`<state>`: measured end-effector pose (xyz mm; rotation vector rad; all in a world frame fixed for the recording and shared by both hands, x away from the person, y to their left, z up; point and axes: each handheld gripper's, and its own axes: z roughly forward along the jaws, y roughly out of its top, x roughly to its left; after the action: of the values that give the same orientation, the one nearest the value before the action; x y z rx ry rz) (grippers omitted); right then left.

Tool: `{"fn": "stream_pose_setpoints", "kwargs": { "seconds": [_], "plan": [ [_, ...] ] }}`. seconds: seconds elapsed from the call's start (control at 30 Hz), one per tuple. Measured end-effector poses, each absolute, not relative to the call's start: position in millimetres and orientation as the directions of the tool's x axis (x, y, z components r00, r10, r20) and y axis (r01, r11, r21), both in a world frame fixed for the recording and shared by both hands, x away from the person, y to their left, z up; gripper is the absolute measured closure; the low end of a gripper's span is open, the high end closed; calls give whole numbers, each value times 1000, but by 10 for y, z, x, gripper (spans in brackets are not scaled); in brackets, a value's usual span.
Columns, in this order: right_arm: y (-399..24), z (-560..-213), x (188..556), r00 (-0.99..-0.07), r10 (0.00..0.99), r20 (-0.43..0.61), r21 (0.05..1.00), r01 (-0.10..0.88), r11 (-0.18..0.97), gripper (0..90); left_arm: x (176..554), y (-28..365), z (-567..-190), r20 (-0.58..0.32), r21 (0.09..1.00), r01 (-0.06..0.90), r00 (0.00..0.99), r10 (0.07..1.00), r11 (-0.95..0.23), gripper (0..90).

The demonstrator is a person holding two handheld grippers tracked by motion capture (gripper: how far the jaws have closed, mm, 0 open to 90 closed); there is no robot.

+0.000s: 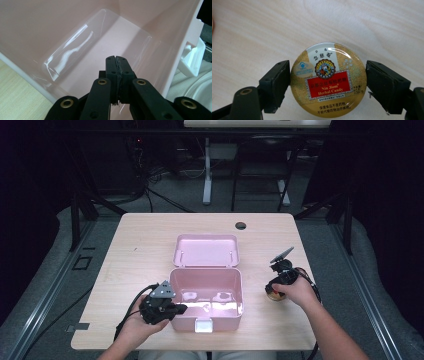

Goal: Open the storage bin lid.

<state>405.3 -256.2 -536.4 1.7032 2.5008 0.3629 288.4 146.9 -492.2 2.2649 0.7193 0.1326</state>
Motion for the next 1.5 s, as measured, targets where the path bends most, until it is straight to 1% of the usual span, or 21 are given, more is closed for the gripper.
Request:
{"fn": "stream_pose_setpoints", "kwargs": {
  "seconds": [0.17,0.27,0.37,0.47,0.9,1.03,1.1,1.5],
  "plan": [
    [-2543,-5358,3976,-392,919,51,219,902,373,209,2885,1472,-4919,-118,683,457,839,532,-570,889],
    [-2532,-5361,3961,-409,911,49,201,898,392,193,2886,1473,-4919,-118,683,457,839,531,-570,888],
    [-2521,-5376,3955,-395,918,45,187,906,380,180,2885,1472,-4920,-118,684,457,838,532,-569,888],
    [-2529,-5396,3966,-406,913,45,171,903,393,175,2884,1470,-4924,-119,687,458,837,535,-564,888],
    [-2513,-5477,3999,-414,909,46,126,905,406,184,2887,1474,-4924,-126,688,460,838,531,-562,888],
    [-2505,-5501,4010,-416,908,44,135,903,407,188,2887,1475,-4924,-127,688,460,838,531,-561,887],
    [-2500,-5494,4015,-414,909,45,117,906,406,188,2888,1475,-4924,-128,688,460,838,530,-562,887],
    [-2496,-5511,4025,-426,904,36,108,901,420,191,2887,1474,-4924,-127,688,460,838,530,-562,887]
  ]
}}
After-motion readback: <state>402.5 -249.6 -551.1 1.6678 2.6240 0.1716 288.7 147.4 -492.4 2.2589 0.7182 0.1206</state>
